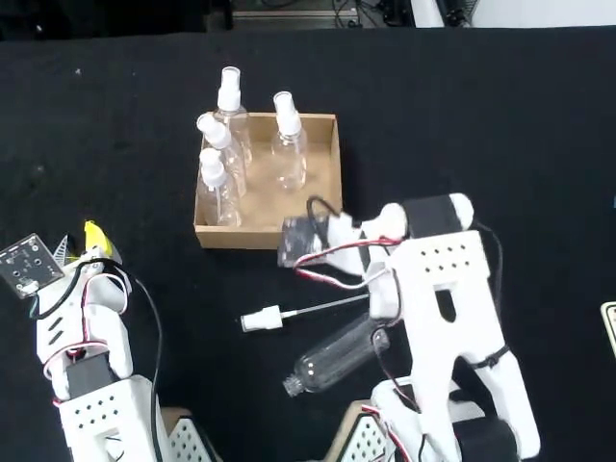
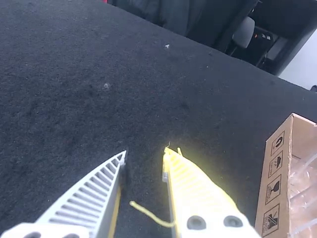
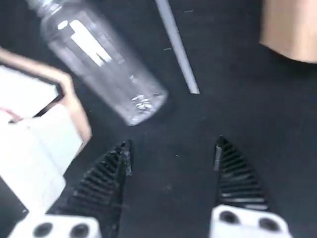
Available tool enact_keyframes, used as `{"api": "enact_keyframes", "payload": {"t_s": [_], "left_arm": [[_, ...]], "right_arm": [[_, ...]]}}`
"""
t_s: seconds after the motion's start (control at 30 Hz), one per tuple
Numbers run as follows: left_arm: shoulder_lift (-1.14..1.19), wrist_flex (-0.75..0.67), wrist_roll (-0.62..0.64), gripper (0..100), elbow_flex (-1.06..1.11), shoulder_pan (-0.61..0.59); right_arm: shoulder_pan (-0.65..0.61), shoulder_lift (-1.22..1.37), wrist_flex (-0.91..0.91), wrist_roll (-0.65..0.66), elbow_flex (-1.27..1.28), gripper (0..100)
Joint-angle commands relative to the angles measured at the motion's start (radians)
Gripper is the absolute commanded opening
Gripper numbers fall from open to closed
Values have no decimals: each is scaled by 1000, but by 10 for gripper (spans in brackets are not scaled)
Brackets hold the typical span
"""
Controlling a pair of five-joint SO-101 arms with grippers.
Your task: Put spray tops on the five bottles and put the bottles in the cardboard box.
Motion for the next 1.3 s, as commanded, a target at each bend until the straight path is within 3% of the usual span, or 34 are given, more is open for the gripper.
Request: {"api": "enact_keyframes", "payload": {"t_s": [0.0,0.23,0.5,0.87,1.27], "left_arm": [[-9,-17,-5,102,22,1],[-9,-17,-5,102,22,1],[-8,-17,-5,102,22,1],[-8,-17,-5,102,22,1],[-9,-17,-5,102,22,1]], "right_arm": [[0,-38,17,124,76,226],[-5,-36,11,187,147,226],[-115,-38,-5,186,242,226],[-273,-42,-233,6,410,227],[-278,-42,-485,-203,562,215]]}}
